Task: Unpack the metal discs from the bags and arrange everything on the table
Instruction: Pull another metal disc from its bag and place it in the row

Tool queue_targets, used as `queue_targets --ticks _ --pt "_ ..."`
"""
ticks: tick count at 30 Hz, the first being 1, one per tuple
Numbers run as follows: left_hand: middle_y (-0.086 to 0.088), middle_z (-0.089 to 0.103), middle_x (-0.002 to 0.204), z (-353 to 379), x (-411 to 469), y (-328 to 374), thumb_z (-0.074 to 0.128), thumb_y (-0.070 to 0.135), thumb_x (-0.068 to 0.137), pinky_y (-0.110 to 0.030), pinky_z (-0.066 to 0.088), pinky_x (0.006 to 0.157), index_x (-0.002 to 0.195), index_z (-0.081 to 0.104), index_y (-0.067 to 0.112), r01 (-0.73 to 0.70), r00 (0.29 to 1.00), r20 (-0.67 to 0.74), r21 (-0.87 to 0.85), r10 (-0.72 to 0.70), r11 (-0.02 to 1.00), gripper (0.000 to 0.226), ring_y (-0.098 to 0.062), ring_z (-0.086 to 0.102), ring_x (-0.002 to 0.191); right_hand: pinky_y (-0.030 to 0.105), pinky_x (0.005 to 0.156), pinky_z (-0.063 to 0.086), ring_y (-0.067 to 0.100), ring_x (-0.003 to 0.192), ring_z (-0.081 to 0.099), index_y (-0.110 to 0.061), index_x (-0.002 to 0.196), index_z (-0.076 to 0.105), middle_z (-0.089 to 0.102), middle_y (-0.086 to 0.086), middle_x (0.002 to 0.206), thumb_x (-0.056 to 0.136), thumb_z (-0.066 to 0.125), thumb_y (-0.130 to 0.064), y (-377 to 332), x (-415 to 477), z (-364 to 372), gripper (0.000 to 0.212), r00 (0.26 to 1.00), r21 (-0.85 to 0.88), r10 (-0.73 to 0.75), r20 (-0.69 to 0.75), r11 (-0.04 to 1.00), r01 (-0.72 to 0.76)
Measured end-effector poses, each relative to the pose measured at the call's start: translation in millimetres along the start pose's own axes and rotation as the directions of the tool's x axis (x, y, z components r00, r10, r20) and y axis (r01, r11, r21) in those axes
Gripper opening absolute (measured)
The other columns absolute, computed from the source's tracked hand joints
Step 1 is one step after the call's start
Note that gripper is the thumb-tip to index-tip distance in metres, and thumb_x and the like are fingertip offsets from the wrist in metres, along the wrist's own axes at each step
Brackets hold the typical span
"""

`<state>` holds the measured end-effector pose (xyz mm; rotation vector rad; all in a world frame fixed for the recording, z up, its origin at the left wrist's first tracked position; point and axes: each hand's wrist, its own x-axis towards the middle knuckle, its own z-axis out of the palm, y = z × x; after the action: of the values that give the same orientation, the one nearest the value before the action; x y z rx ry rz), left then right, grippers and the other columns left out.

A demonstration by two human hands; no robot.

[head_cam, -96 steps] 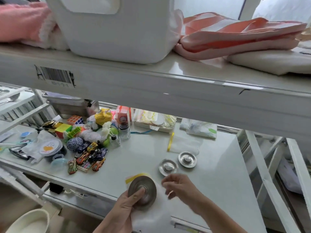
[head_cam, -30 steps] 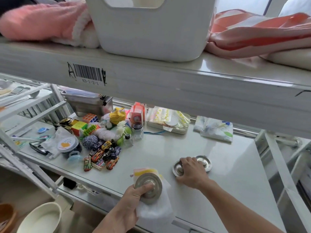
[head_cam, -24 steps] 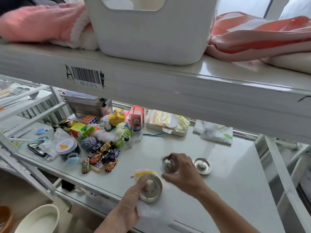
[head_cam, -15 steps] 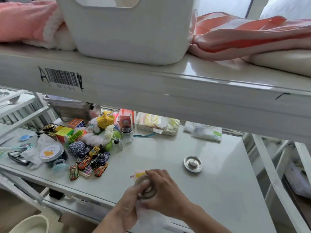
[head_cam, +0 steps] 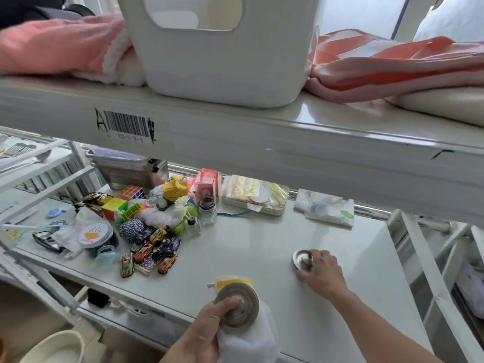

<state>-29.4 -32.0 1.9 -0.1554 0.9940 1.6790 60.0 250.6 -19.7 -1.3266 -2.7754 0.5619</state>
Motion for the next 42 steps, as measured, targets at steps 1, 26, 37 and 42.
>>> queue_targets --ticks 1,26,37,42 --pt "-0.036 0.046 0.14 -1.1 -1.5 -0.9 0.078 0.002 0.061 -0.051 0.031 0.114 0.126 0.057 -0.009 -0.01 1.0 -0.01 0.007 0.01 1.0 0.069 -0.04 0.054 0.113 0.04 0.101 0.043 0.03 0.123 0.048 -0.02 0.133 0.051 0.052 0.008 0.133 0.078 0.067 -0.045 -5.0 -4.4 -1.7 0.062 1.0 0.024 0.001 -0.009 1.0 -0.001" --pt "-0.031 0.056 0.118 -13.8 -75.3 -41.1 0.079 0.005 0.061 -0.046 0.048 0.095 0.133 0.049 -0.006 -0.157 0.988 -0.045 -0.279 0.151 0.947 0.079 -0.04 0.06 0.101 0.013 0.102 0.044 -0.01 0.12 0.053 -0.043 0.137 0.045 0.052 -0.024 0.132 0.064 0.078 -0.048 -106.9 -188.5 -0.6 0.08 0.781 0.634 -0.62 0.082 0.637 0.439" --pt "-0.037 0.062 0.101 -81.5 -94.7 3.0 0.076 0.003 0.053 -0.04 0.057 0.075 0.114 0.06 -0.012 -0.258 0.963 0.082 -0.006 0.257 0.966 0.065 -0.042 0.064 0.087 0.031 0.065 0.058 0.009 0.061 0.07 -0.028 0.083 0.08 0.08 0.001 0.079 0.057 0.084 -0.049 -164.4 -244.0 22.4 0.033 0.972 0.806 -0.174 0.16 0.592 -0.026" --pt "-0.033 0.058 0.105 -104.3 -103.2 7.1 0.084 0.016 0.066 -0.042 0.037 0.093 0.128 0.041 -0.017 -0.155 0.985 0.09 0.058 0.149 0.986 0.082 -0.037 0.054 0.1 0.026 0.055 0.058 0.023 0.063 0.075 -0.006 0.081 0.082 0.078 0.016 0.073 0.077 0.08 -0.002 -182.4 -270.7 34.8 0.007 0.983 0.858 -0.019 0.182 0.491 -0.15"
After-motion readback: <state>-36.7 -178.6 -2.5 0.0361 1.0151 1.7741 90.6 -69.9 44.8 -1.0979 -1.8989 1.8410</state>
